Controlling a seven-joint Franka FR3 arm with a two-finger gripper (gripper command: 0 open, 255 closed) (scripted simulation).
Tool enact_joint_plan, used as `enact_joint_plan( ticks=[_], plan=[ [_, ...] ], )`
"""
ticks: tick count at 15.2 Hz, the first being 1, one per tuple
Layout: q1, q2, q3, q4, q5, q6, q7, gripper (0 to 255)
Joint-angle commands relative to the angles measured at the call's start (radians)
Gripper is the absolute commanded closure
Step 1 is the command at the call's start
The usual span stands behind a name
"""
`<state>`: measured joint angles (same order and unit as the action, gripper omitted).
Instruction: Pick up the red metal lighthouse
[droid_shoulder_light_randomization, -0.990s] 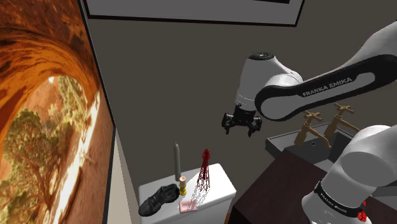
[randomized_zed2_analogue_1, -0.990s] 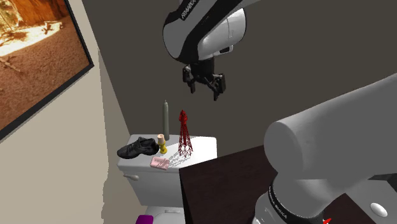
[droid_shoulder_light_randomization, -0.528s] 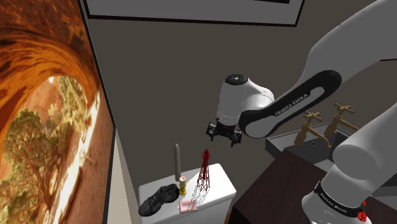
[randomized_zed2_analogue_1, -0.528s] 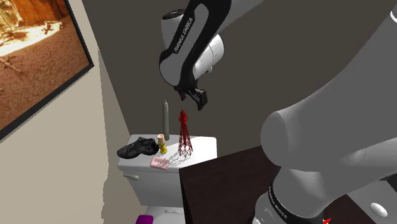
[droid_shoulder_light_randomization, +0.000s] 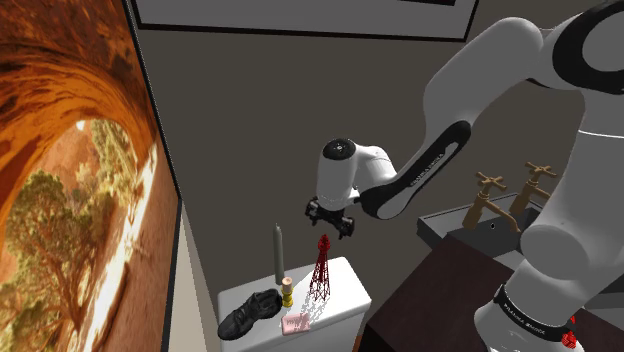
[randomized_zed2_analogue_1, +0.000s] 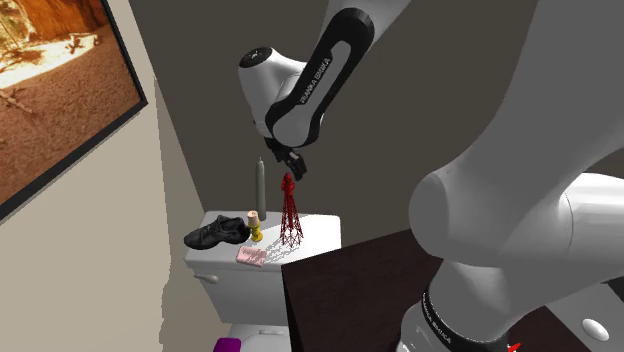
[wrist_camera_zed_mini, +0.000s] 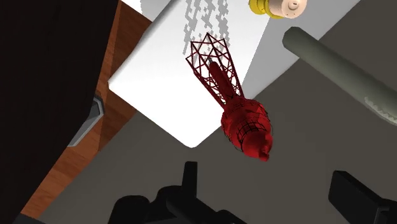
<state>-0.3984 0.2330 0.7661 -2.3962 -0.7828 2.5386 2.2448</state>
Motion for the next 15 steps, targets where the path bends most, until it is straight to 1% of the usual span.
enact_joint_plan(
  ticks=[1,4,5,7,8,15],
  plan=[
    [0.026,0.046,-0.032,0.014,-0.07,0.005,0.061,0],
    [0.053,0.092,-0.066,0.024,-0.137,0.015,0.114,0],
    [0.067,0.115,-0.084,0.031,-0.17,0.02,0.14,0],
    [0.067,0.115,-0.085,0.031,-0.17,0.02,0.14,0],
    [0.068,0.116,-0.085,0.032,-0.17,0.02,0.14,255],
    [0.067,0.115,-0.084,0.031,-0.169,0.019,0.139,255]
  ],
)
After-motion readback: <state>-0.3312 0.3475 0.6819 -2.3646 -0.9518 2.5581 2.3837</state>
